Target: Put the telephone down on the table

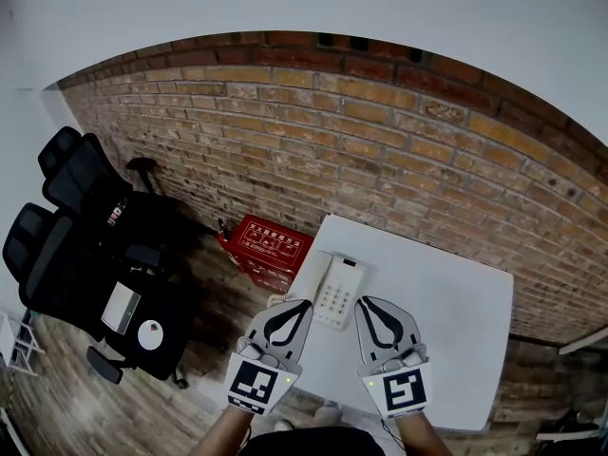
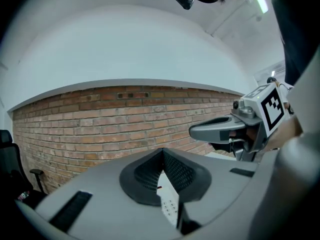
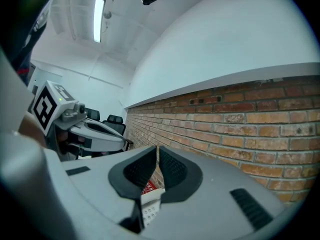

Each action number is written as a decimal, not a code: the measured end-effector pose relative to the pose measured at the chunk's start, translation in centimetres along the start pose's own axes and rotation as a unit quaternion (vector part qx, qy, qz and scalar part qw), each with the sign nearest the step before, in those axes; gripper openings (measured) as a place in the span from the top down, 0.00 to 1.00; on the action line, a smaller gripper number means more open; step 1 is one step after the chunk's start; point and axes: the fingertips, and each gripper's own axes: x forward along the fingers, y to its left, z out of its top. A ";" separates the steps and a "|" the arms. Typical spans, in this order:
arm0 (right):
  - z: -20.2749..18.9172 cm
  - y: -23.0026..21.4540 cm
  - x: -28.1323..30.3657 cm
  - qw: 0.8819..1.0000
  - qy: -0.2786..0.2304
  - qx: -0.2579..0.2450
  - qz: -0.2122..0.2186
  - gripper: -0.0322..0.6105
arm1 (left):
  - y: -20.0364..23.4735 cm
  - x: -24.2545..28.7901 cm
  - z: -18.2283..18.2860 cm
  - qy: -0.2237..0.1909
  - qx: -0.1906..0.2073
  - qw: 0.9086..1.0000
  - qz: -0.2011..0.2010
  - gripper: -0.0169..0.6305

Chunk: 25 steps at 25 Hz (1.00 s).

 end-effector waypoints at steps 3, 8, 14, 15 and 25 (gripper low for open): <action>0.7 1.7 -0.5 1.000 -0.001 -0.003 -0.005 0.91 | 0.0 -1.7 0.4 -0.009 0.003 1.000 -0.009 0.96; 1.9 4.5 -1.3 1.000 0.003 -0.004 -0.013 0.91 | -0.1 -4.7 1.1 -0.021 0.007 1.000 -0.021 0.96; 4.1 8.2 -2.5 1.000 -0.004 -0.005 -0.025 0.92 | 0.5 -9.1 1.6 -0.034 0.009 0.999 -0.031 0.96; 4.3 8.7 -2.7 1.000 -0.006 -0.003 -0.027 0.92 | 0.5 -9.7 1.6 -0.035 0.010 0.999 -0.033 0.96; 5.9 12.8 -4.9 0.999 -0.018 -0.012 -0.042 0.92 | -0.1 -14.0 1.8 -0.052 0.012 0.997 -0.055 0.96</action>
